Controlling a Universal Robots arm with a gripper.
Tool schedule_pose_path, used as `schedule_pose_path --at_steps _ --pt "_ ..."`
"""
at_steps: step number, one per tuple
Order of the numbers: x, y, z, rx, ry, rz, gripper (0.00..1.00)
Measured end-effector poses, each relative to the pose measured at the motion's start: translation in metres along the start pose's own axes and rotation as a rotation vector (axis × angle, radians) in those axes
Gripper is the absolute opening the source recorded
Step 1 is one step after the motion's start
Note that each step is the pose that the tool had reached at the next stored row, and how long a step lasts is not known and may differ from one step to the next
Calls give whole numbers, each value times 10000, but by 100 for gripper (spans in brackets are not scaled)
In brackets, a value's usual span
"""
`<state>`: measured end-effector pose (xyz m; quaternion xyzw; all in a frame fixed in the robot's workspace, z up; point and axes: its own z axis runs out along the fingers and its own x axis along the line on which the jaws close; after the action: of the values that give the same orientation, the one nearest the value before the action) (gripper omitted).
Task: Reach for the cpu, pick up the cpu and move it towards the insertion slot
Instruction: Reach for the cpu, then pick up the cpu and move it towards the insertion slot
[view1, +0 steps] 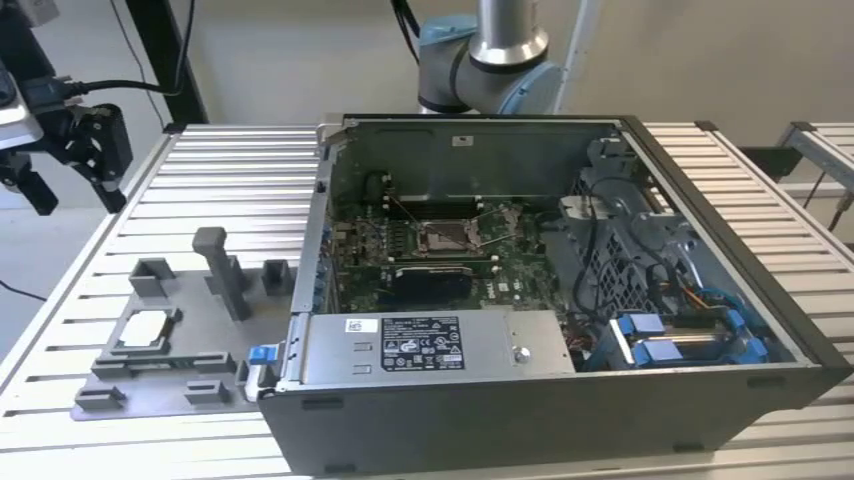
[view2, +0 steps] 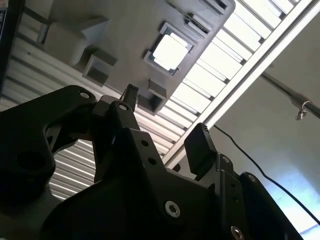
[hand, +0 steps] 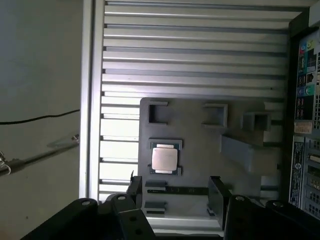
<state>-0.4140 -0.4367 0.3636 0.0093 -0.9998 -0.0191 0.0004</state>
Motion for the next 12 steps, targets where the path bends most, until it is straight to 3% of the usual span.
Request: schedule_pose_path --at_steps 8,9,12 --pt "0 -6 -1 1 1 0 0" --pt "0 -7 -1 0 1 0 100" --pt "0 -8 0 1 1 0 100"
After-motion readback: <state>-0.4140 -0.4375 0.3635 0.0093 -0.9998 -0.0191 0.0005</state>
